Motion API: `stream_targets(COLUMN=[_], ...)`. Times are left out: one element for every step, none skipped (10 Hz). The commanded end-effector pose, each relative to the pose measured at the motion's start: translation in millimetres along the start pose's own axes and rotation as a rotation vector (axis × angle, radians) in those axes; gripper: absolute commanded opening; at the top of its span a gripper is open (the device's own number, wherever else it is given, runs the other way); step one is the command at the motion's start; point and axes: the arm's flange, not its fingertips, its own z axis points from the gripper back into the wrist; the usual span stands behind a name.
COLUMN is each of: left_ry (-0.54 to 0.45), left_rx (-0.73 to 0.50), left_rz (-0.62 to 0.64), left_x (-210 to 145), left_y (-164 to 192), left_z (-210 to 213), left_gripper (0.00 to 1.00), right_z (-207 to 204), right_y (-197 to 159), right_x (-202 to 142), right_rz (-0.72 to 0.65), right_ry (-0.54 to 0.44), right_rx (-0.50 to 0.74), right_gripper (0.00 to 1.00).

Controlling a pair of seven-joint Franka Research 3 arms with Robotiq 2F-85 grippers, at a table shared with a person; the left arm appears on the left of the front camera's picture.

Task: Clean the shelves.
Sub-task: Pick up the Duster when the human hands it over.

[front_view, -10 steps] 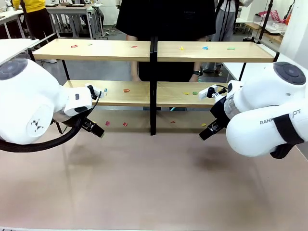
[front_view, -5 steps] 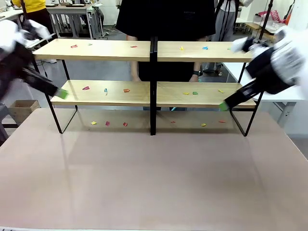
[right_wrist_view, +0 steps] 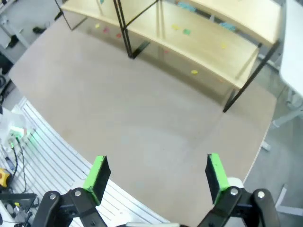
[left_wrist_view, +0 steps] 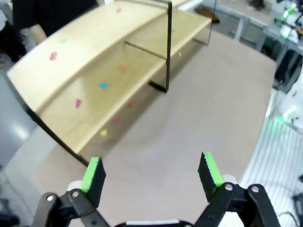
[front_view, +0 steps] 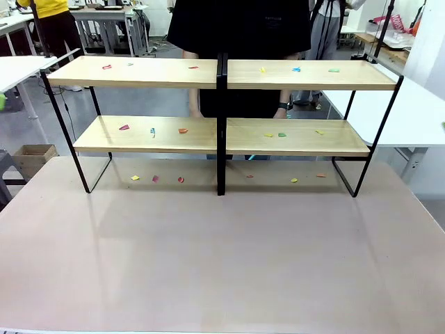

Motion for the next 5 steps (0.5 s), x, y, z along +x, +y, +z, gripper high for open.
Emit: stream_targets(left_ry=[-0.111, -0.216, -0.277, -0.272, -0.263], left_rx=[0.007, 0.035, 0.057, 0.062, 0.062], left_rz=[-0.011, -0.005, 0.005, 0.009, 0.010], left_x=[11.5, 14.6, 16.3, 19.3, 19.3], left_y=[-1.5, -3.1, -5.3, -8.7, -8.9], left_z=[-10.5, -12.6, -15.3, -17.6, -18.4], left_gripper=[1.00, 1.00, 1.00, 1.00, 1.00], right_z=[13.8, 18.3, 15.7, 10.9, 7.4], right_y=[-5.0, -4.8, -6.0, -7.9, -9.7], right_x=[1.6, 5.4, 8.2, 10.7, 12.5], right_rz=[0.043, 0.051, 0.053, 0.050, 0.052], right_ry=[-0.111, -0.153, -0.160, -0.148, -0.145], right_rx=[0.000, 0.007, 0.022, 0.032, 0.039], right_gripper=[1.00, 1.00, 1.00, 1.00, 1.00])
